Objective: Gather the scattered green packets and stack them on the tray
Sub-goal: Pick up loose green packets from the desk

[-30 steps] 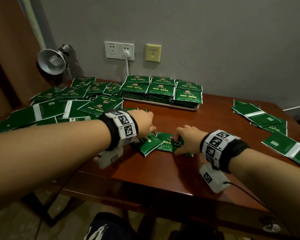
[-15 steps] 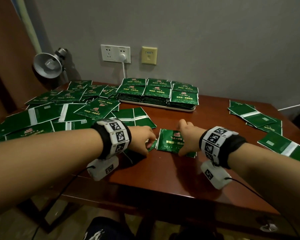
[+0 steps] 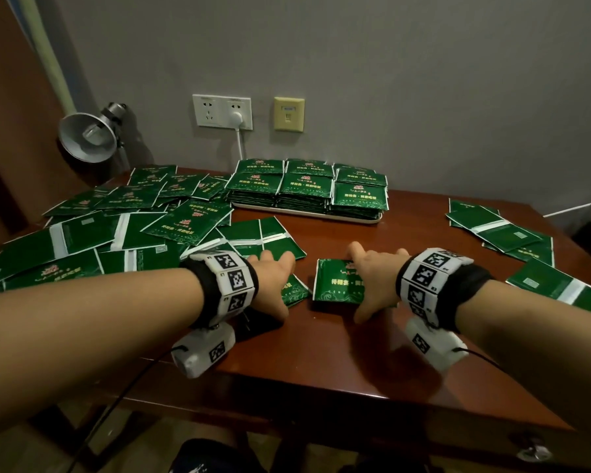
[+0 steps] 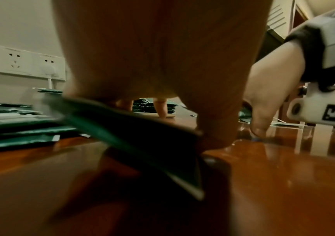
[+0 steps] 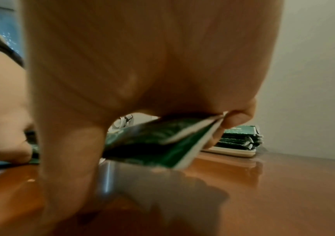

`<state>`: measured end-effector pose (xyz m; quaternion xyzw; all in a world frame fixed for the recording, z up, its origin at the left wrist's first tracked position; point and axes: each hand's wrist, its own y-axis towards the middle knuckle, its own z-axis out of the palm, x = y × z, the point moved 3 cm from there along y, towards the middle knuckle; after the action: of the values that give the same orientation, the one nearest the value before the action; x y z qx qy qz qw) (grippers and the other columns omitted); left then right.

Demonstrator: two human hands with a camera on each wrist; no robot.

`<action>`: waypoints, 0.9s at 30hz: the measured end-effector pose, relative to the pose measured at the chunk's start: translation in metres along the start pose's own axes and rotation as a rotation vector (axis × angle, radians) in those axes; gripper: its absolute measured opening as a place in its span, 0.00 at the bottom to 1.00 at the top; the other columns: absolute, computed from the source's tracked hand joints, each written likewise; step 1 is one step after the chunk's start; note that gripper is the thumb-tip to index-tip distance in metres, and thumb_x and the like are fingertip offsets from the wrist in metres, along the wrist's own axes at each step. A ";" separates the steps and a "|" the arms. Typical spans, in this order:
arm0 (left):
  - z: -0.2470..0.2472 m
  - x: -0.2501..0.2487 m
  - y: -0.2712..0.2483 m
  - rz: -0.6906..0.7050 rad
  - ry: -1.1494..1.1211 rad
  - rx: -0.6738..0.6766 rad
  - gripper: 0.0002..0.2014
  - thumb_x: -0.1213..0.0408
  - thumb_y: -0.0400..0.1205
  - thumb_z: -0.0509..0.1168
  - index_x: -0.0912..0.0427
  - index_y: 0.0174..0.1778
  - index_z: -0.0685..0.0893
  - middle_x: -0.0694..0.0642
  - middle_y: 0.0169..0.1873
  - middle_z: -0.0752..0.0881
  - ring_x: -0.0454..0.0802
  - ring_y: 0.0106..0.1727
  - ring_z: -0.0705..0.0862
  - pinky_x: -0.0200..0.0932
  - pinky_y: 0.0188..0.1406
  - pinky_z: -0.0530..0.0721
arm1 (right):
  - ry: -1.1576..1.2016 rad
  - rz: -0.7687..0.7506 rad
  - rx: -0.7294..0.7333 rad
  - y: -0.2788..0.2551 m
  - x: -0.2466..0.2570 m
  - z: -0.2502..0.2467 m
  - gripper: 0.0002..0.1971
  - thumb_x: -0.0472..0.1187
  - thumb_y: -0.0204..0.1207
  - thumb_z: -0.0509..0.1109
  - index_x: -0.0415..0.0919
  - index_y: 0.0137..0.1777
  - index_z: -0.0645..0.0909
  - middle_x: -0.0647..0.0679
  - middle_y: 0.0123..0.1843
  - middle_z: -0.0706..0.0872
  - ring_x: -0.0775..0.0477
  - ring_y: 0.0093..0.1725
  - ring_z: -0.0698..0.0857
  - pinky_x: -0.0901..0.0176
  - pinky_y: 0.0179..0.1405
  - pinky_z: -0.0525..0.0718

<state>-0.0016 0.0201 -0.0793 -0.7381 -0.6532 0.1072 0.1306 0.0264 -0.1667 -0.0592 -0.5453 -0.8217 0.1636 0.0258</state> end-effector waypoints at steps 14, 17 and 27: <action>-0.069 0.013 0.025 0.139 0.053 -0.233 0.36 0.44 0.61 0.76 0.50 0.56 0.61 0.54 0.49 0.71 0.52 0.48 0.76 0.55 0.45 0.86 | 0.182 0.036 -0.301 0.018 -0.042 -0.053 0.49 0.67 0.62 0.78 0.45 0.76 0.59 0.48 0.64 0.82 0.42 0.59 0.84 0.47 0.59 0.81; -0.105 0.016 0.045 0.147 0.085 -0.337 0.32 0.47 0.65 0.75 0.50 0.55 0.63 0.53 0.49 0.72 0.52 0.48 0.76 0.53 0.47 0.83 | 0.248 0.073 -0.329 0.034 -0.064 -0.071 0.44 0.61 0.63 0.81 0.42 0.69 0.60 0.46 0.53 0.80 0.42 0.47 0.81 0.51 0.47 0.80; -0.214 0.041 0.179 0.149 0.009 -0.402 0.22 0.67 0.70 0.76 0.57 0.51 0.70 0.58 0.48 0.79 0.55 0.45 0.77 0.49 0.41 0.78 | 0.105 0.124 -0.300 0.144 -0.141 -0.142 0.31 0.55 0.66 0.82 0.42 0.62 0.73 0.46 0.54 0.81 0.43 0.47 0.78 0.54 0.44 0.77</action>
<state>0.2415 0.0291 0.0637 -0.7961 -0.6044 -0.0190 -0.0246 0.2426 -0.2092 0.0509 -0.6003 -0.7993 0.0119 -0.0231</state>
